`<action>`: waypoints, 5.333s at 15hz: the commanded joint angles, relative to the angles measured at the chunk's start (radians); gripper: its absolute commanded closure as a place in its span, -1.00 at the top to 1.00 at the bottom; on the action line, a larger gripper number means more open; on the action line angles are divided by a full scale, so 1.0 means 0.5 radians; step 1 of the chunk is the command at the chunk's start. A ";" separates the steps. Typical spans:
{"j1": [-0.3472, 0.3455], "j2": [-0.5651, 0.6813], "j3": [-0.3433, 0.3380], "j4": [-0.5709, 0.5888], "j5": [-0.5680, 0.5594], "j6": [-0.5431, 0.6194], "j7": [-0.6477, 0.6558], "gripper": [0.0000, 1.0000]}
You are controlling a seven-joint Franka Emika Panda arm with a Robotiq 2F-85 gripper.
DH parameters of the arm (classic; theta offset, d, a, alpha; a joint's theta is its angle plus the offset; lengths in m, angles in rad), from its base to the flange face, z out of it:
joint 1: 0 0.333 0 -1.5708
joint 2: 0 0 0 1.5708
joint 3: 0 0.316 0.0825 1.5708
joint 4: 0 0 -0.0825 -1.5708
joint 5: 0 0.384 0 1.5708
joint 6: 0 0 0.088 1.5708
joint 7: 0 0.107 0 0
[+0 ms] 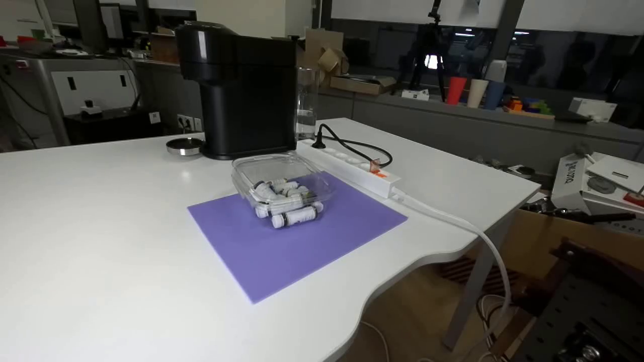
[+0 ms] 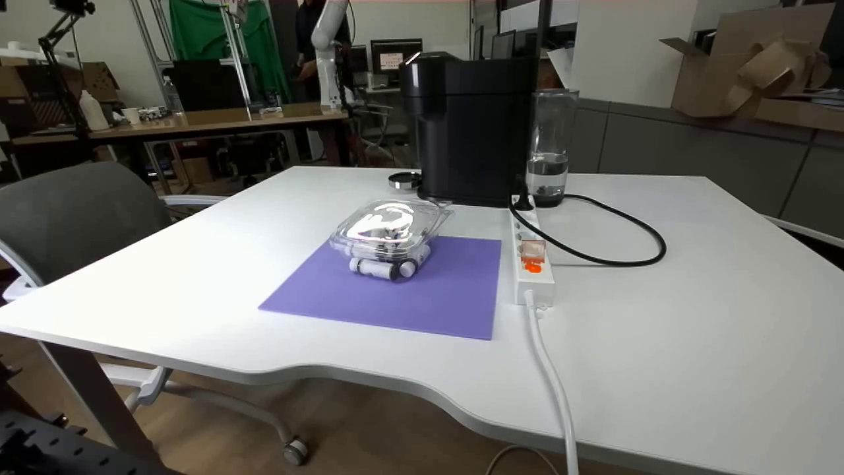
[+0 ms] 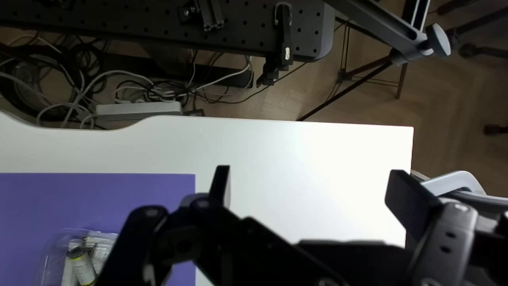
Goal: Open the bowl
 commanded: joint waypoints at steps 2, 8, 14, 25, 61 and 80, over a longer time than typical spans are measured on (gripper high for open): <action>-0.008 0.000 0.006 0.004 0.001 -0.007 -0.002 1.00; -0.148 -0.024 -0.039 0.013 -0.337 0.178 -0.013 1.00; -0.304 0.094 -0.225 0.143 -0.769 0.409 -0.380 1.00; -0.349 0.206 -0.587 0.250 -0.522 0.456 -1.221 1.00; -0.652 1.688 -0.436 1.076 -0.615 0.946 -1.624 1.00; -0.748 2.125 -0.335 1.330 -0.552 0.884 -1.610 1.00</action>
